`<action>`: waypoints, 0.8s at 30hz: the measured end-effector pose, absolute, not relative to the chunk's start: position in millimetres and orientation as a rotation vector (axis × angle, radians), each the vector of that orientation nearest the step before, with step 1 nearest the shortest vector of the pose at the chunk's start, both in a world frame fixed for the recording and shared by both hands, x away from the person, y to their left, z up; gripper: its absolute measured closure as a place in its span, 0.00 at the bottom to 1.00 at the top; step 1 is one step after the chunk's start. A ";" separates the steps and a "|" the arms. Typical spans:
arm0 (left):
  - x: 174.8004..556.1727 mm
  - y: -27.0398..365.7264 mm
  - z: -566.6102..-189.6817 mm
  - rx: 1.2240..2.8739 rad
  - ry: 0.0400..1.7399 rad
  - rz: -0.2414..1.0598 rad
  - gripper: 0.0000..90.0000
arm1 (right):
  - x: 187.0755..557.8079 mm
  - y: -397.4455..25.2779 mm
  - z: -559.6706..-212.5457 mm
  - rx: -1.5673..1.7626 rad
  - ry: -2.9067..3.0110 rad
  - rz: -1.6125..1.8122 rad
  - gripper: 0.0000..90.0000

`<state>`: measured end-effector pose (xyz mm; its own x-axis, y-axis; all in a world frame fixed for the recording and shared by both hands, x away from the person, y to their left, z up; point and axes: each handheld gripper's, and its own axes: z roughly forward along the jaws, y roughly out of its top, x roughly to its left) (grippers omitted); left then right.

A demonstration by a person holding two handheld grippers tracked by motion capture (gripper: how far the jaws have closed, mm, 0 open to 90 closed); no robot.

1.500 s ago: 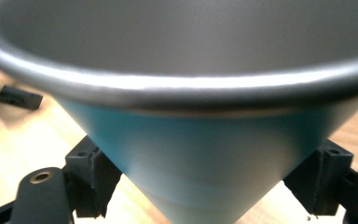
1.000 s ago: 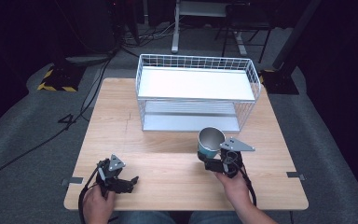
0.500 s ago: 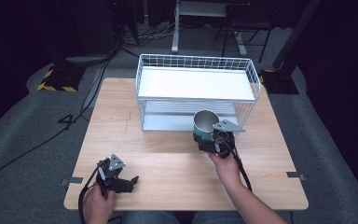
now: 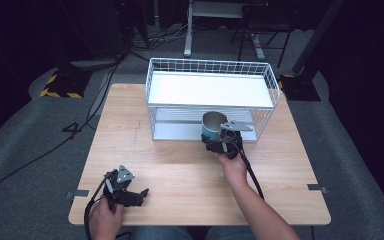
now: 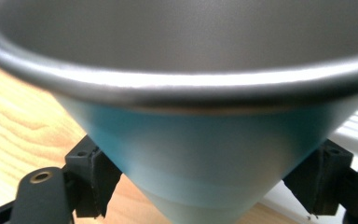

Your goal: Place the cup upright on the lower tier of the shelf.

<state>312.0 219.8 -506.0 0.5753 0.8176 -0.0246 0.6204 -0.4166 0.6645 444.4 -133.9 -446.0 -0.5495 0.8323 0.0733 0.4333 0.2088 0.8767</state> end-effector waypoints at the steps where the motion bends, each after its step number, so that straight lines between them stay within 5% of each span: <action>1: 312.1 219.9 -505.8 2.178 1.140 0.405 0.00 | 446.5 -132.5 -447.2 1.178 2.071 1.296 0.24; 24: 312.2 220.0 -505.9 2.177 1.138 0.407 0.00 | 495.0 -109.9 -466.1 1.232 2.020 1.269 0.24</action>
<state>312.2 220.0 -505.9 0.5767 0.8167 -0.0205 0.6183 -0.4199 0.6643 495.0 -109.9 -466.1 -0.4975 0.8638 0.0796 0.4467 0.1764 0.8771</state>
